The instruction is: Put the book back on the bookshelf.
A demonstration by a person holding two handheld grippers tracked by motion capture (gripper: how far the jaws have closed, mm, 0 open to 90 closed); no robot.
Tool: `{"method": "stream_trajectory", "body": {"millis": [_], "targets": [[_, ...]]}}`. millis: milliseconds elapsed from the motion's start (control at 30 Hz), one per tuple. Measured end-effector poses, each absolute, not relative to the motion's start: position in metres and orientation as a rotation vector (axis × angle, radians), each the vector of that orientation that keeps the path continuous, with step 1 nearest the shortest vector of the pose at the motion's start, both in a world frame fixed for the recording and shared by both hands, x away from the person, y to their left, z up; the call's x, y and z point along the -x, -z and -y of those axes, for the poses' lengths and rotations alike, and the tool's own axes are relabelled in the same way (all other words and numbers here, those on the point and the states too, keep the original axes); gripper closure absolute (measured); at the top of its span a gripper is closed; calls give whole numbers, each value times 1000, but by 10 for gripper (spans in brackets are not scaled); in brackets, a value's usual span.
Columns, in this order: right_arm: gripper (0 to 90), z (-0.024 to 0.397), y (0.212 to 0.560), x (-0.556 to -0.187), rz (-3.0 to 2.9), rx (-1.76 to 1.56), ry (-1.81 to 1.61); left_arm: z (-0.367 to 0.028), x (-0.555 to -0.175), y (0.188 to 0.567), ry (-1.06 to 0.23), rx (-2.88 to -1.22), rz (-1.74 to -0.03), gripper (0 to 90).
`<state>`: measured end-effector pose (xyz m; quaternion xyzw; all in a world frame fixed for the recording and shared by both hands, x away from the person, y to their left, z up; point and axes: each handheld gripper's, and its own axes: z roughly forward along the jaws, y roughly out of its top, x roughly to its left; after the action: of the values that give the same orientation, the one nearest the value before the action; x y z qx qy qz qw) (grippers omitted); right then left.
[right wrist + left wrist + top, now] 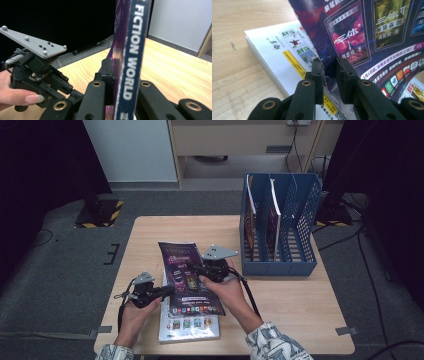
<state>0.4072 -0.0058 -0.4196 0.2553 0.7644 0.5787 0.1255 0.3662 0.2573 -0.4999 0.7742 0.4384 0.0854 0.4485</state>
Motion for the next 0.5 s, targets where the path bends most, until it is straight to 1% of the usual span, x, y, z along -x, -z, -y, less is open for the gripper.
{"method": "stream_trajectory", "body": {"millis": [200, 300, 500], "targets": [[806, 10, 415, -409, -2224, -745, -1662, -258, -365, 496, -243, -1900, -1074, 781], [793, 12, 408, -409, -2224, -719, -1651, -256, -363, 492, -288, -1915, -1048, 781], [767, 13, 398, -409, -2238, -673, -1630, -259, -361, 487, -353, -1884, -1029, 786]]}}
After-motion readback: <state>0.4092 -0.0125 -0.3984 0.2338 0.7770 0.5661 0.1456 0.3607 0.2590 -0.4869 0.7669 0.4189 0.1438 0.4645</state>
